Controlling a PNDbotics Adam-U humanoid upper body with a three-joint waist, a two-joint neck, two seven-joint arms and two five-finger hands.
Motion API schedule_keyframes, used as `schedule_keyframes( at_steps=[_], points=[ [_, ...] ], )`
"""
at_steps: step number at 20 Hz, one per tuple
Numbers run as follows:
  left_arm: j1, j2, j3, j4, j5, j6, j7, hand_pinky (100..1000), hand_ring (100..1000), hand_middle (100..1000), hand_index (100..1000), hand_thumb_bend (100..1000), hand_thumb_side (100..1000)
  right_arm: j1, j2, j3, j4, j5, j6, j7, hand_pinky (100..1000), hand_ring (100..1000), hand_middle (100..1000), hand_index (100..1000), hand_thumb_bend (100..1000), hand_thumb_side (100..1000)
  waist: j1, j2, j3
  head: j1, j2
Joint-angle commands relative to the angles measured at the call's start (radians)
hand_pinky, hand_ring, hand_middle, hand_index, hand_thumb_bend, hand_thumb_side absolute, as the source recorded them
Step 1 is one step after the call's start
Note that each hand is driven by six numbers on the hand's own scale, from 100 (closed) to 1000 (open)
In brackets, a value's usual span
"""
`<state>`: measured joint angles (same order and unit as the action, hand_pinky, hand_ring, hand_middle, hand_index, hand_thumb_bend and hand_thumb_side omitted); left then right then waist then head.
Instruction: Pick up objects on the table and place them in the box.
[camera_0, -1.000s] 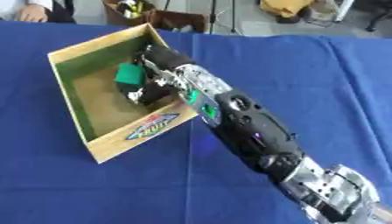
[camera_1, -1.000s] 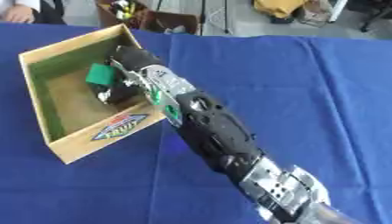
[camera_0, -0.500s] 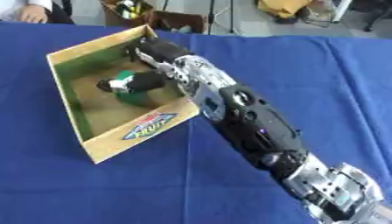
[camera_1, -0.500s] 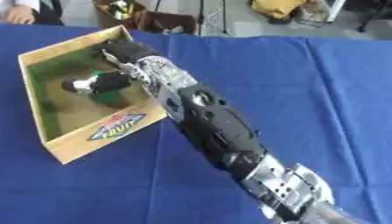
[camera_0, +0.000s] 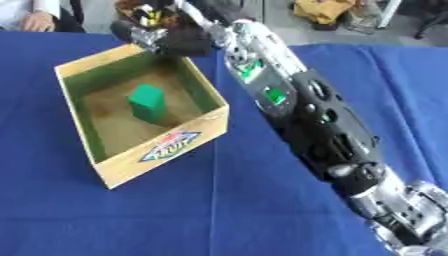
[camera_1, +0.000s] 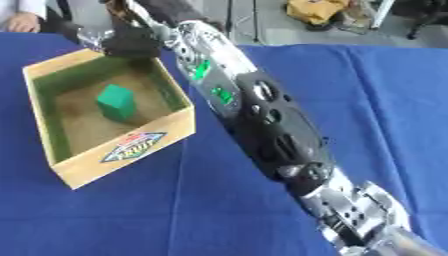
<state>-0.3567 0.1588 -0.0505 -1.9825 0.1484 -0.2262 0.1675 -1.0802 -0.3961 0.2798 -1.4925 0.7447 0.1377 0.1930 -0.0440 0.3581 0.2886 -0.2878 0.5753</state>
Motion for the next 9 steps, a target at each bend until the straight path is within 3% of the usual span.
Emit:
schedule_keyframes(
  at_steps=[1,9],
  points=[
    [0.002,0.023,0.008,-0.017,-0.004,0.002,0.005,656,675,731,811,100,1000,0.002,-0.066,-0.037,-0.122,-0.067,0.039,-0.029,747,780,668,812,460,1000,0.009,-0.029,-0.009,0.019,0.011],
    [0.018,0.020,0.009,-0.017,-0.011,0.015,0.005,656,675,731,810,100,1000,0.121,-0.161,-0.149,-0.383,-0.275,0.139,-0.104,772,782,651,769,357,1000,0.026,-0.041,-0.058,0.074,0.027]
  ],
)
